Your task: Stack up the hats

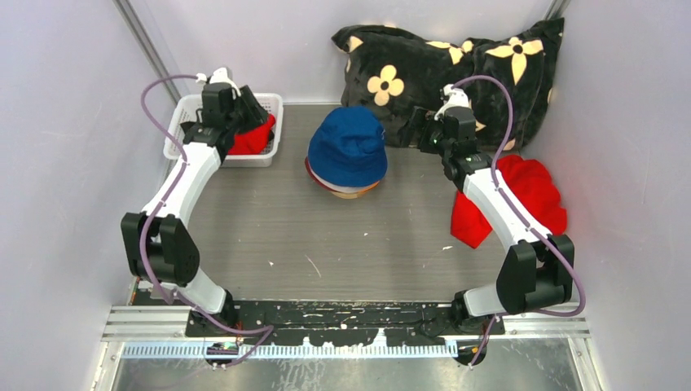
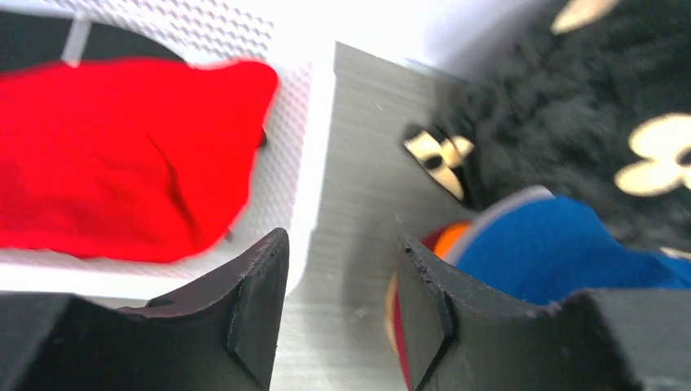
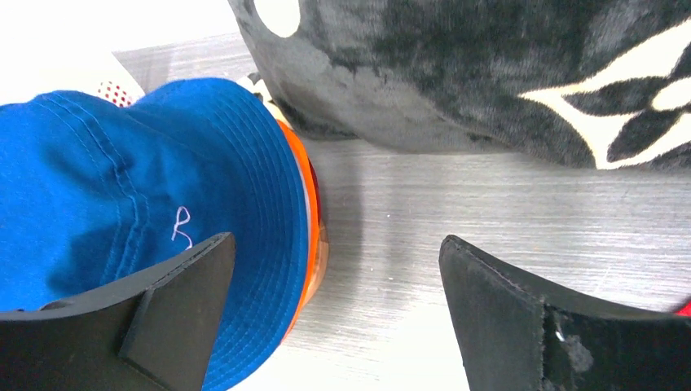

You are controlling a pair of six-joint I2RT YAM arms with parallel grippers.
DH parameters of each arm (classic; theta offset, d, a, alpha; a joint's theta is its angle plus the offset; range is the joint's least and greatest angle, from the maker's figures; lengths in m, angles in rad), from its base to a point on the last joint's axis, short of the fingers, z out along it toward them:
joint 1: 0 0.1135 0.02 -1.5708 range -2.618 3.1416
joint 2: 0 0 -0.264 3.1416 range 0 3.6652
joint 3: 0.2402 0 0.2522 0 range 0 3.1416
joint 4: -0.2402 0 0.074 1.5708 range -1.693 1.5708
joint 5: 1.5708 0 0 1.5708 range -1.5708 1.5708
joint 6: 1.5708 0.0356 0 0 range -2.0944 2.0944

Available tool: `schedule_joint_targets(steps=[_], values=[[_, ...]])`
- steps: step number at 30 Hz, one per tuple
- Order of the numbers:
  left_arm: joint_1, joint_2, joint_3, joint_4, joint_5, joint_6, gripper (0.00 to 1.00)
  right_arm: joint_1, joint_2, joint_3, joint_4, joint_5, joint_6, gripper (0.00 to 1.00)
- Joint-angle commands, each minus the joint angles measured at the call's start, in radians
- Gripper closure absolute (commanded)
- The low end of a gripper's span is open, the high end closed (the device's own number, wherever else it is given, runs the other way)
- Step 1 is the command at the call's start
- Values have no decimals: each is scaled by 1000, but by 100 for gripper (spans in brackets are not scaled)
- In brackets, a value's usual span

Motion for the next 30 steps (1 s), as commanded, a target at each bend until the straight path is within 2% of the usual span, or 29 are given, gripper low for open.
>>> schedule_joint_targets(steps=[1,8,15,21,23,24,26,27,30], values=[[12,121,148,-90,-232,157,48,-3,-35,68,3,15,-33,0],[21,365,335,-123,-260,289,44,-4,-42,67,2,3,-38,0],[37,505,398,-121,-222,308,45,-4,-41,66,2,7,-42,0],[42,555,404,-136,-191,312,46,-3,-39,64,1,7,-42,0],[45,575,416,-148,-191,312,54,-3,-40,64,2,5,-42,0],[46,581,419,-149,-189,312,64,-3,-41,63,2,6,-41,0],[48,581,421,-144,-184,317,97,-3,-45,60,2,6,-41,0],[49,575,421,-141,-185,318,100,-3,-46,59,2,6,-41,0],[47,516,429,-141,-175,327,100,-3,-53,57,5,7,-40,0]])
